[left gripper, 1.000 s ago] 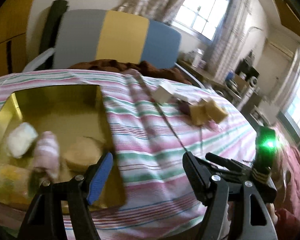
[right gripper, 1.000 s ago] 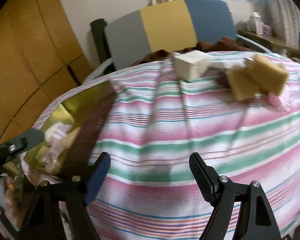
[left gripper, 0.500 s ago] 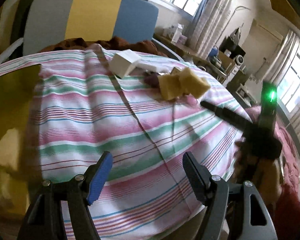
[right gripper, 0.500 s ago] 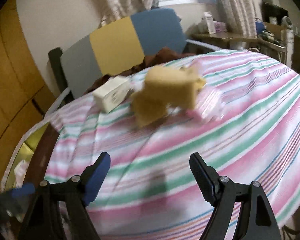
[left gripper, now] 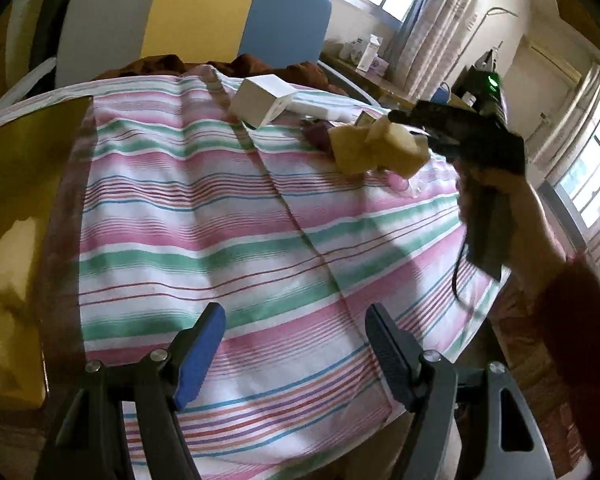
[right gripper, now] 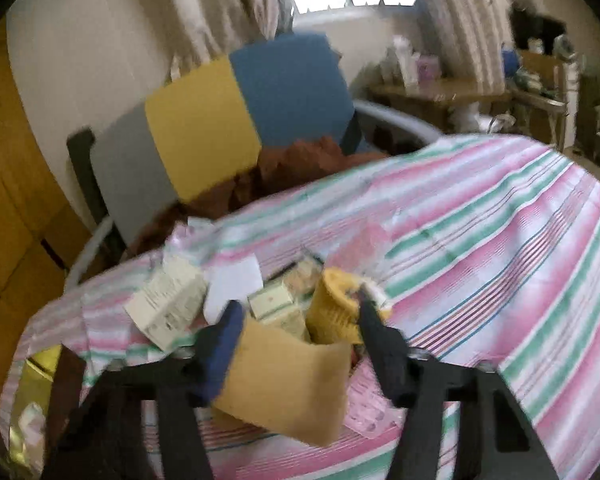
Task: Organize objects
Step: 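Grasp the pink hair roller with the right tool, then grasp the mustard knit sock with the left tool while the right tool holds the roller, then carry the roller and sock to the gold tray and open both tools, then move both open tools back toward the pile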
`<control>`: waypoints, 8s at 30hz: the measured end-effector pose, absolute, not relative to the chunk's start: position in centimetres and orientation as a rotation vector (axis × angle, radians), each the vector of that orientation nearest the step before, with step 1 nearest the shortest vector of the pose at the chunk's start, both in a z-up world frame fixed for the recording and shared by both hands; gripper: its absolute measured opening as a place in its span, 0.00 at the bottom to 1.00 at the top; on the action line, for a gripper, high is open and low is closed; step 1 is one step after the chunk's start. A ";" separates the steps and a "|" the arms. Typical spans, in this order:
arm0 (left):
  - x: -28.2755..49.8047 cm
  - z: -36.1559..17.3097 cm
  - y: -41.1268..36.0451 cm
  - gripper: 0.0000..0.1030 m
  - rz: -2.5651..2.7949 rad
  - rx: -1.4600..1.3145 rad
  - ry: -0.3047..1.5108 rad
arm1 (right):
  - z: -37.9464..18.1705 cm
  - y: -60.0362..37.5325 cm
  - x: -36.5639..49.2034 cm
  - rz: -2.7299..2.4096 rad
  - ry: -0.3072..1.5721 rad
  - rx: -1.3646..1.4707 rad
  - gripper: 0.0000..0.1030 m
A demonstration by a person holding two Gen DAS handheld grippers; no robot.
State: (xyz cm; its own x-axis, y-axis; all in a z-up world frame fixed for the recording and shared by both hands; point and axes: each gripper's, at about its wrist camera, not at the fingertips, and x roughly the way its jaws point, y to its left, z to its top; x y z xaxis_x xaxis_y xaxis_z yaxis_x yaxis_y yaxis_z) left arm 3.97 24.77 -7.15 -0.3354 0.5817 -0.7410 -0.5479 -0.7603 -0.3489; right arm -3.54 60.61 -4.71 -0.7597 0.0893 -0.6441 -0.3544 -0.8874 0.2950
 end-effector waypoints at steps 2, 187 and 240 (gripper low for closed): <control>3.8 -7.1 24.8 0.71 2.120 -1.198 -0.062 | -4.8 59.4 -2.1 2.728 0.616 -0.913 0.47; 1.1 -4.0 15.5 0.30 2.068 -0.984 -0.515 | 0.4 49.5 5.8 2.967 0.263 -1.057 0.66; -1.5 -4.1 -2.0 0.68 2.602 -1.059 -0.562 | -0.7 27.7 3.5 3.152 0.476 -1.199 0.90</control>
State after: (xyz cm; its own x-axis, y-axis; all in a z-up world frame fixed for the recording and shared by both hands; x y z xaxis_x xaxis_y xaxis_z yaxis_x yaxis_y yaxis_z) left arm -1.55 -2.01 -4.13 -0.6939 0.3902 -0.6052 -0.1055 -0.8865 -0.4506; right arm 3.54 27.71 -0.66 -0.7217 -0.3386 -0.6037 0.1452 -0.9268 0.3463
